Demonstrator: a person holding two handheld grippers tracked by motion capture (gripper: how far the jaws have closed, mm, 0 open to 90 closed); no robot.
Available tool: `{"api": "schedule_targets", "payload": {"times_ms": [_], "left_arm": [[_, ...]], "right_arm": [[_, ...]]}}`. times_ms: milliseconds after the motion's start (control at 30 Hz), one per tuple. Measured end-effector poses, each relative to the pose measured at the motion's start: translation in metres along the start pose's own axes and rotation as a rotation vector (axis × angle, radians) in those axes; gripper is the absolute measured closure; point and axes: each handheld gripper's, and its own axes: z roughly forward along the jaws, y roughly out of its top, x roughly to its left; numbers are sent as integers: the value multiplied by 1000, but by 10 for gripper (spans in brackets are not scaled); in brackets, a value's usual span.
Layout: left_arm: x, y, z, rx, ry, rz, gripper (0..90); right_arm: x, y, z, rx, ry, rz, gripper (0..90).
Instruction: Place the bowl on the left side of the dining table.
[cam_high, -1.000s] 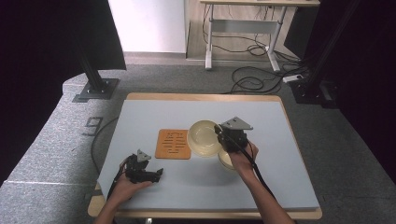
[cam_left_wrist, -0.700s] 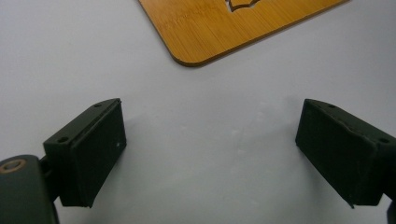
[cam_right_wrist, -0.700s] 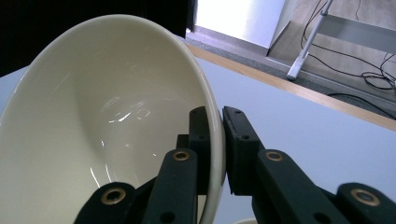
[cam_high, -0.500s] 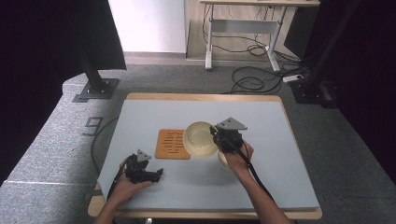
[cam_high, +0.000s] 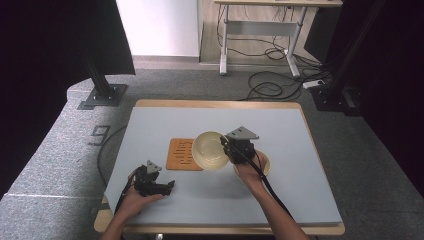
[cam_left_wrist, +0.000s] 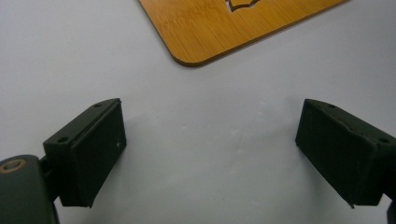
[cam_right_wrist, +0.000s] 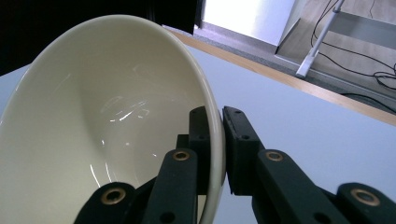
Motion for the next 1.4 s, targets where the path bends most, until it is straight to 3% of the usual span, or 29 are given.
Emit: {"api": "schedule_targets", "payload": {"times_ms": [1400], "left_arm": [[0, 0, 0, -3, 1, -2, 86]], "right_arm": [[20, -1, 30, 38, 41, -7, 827]]}}
